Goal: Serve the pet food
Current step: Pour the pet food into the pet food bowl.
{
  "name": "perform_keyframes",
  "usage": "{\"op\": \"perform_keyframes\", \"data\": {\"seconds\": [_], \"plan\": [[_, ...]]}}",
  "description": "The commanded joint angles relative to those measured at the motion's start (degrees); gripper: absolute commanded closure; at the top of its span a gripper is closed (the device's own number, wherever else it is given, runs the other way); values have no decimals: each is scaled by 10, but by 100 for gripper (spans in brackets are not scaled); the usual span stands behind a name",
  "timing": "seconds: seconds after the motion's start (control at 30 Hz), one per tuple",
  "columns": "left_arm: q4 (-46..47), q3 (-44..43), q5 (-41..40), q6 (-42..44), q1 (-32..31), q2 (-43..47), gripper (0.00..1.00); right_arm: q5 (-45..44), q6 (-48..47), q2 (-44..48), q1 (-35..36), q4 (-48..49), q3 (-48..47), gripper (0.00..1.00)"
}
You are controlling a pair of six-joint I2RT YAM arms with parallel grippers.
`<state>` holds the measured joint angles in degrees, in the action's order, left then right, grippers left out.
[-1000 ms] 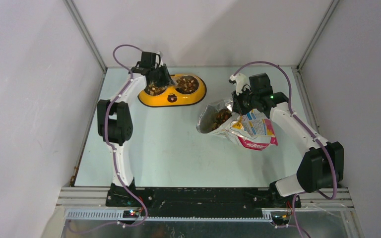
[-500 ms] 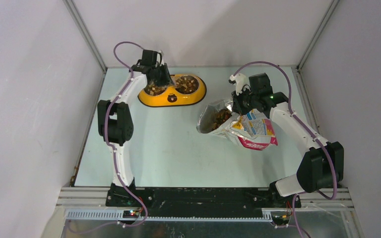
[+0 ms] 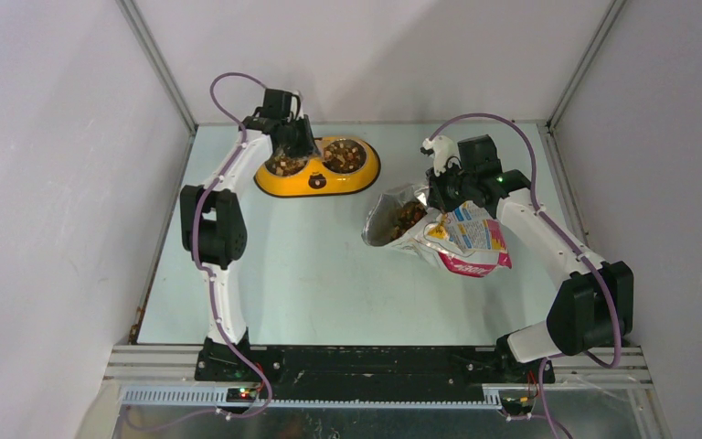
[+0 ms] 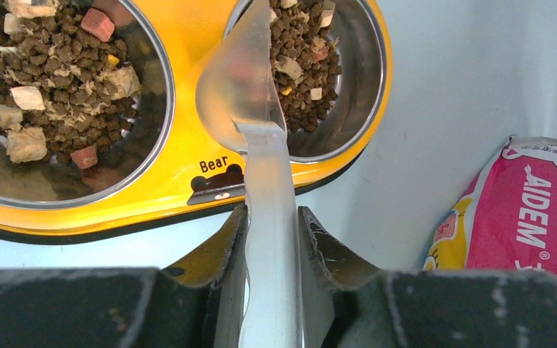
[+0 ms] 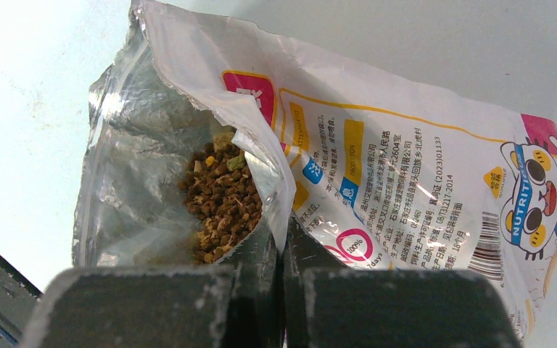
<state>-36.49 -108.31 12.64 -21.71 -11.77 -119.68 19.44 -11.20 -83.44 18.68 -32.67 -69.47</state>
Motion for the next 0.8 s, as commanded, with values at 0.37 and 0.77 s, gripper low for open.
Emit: {"op": "perform_keyframes", "data": {"seconds": [0.37, 0.77], "plan": [[-7, -29, -21, 24, -22, 37, 100, -20, -12, 22, 0, -20, 1, 100], [-18, -31, -27, 31, -33, 48, 100, -19, -12, 23, -1, -21, 1, 100]]}}
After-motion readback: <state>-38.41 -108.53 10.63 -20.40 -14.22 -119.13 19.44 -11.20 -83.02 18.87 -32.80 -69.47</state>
